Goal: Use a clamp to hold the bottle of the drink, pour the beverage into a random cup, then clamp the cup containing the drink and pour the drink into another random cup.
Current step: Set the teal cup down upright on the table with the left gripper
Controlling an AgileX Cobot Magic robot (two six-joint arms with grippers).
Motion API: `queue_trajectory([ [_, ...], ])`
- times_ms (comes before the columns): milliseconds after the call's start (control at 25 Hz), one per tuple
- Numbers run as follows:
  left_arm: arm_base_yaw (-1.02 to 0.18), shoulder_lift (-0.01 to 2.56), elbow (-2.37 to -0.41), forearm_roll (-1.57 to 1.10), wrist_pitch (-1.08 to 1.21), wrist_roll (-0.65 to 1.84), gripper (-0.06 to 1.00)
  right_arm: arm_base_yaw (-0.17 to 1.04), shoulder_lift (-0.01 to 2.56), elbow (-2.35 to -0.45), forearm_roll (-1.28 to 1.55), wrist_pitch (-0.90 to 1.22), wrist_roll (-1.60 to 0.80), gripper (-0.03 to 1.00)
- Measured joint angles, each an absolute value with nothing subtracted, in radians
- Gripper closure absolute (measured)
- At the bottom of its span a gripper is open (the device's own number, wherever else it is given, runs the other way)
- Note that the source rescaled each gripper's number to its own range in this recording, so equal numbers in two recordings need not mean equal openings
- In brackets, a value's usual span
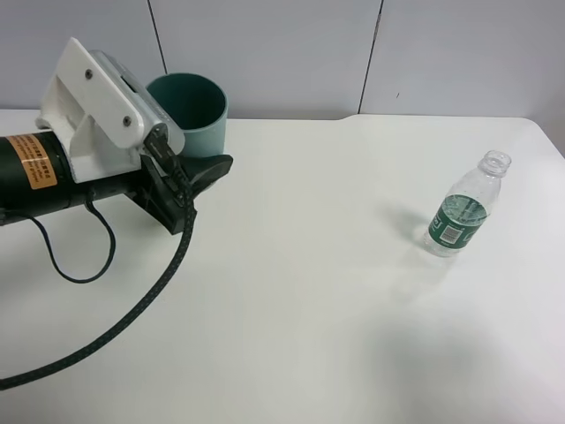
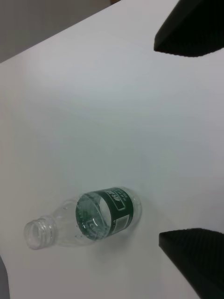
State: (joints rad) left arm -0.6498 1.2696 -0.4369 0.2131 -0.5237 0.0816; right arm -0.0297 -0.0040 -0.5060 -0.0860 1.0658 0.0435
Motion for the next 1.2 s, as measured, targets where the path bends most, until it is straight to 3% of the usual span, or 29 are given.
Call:
queue_trajectory([
  [480, -0.719, 1.466, -0.438, 0.182, -0.623, -0.075, 0.91, -0.03, -0.004, -0.506, -0.084, 1.066, 0.044, 0.53],
  [1000, -0.72, 1.823, -0.442, 0.168, -1.158, 0.033, 0.91, -0.03, -0.004, -0.506, -0.084, 1.066, 0.044, 0.53],
  [1200, -0.704, 1.927, -0.442, 0.123, -1.192, 0.036, 0.91, -0.03, -0.004, -0.506, -0.083, 1.066, 0.044, 0.53],
])
